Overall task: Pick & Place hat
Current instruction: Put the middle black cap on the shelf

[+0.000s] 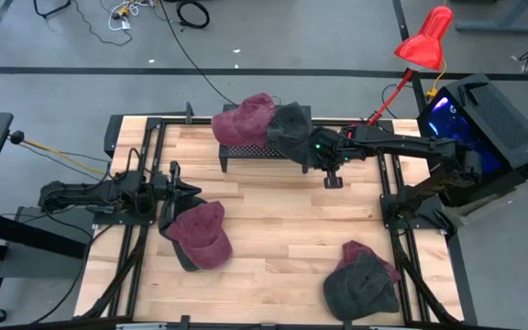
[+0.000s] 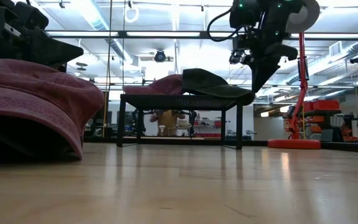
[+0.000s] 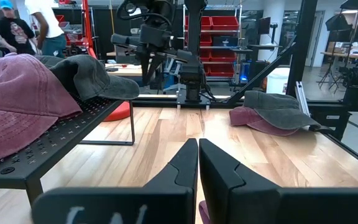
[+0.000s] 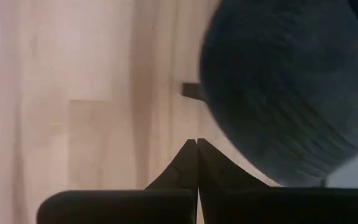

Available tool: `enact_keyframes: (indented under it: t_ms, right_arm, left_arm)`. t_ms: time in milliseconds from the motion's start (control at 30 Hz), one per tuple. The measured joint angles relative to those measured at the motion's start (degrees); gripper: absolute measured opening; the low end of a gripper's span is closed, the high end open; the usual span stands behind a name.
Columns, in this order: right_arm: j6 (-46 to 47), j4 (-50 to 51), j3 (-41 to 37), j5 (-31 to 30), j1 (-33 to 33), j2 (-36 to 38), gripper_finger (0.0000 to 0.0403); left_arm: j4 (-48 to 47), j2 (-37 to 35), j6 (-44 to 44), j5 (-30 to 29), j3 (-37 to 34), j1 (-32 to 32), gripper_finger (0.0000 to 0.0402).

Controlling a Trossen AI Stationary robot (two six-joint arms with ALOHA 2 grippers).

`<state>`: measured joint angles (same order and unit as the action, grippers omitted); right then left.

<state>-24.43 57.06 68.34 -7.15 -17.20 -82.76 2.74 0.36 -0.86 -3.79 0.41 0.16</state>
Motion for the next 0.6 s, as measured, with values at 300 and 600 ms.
enact_keyframes:
  t_ms: [300,600]
  right_arm:
    - [-0.24,-0.99,0.00,-4.19,-0.41,0.00,0.0000]
    - [-0.03,-2.00,0.00,-8.93,-1.08,0.06,0.0000]
  left_arm:
    - [0.00,0.00,0.00,0.00,0.00,-0.01,0.0021]
    - [0.00,0.00,0.00,0.00,0.00,-0.02,0.0021]
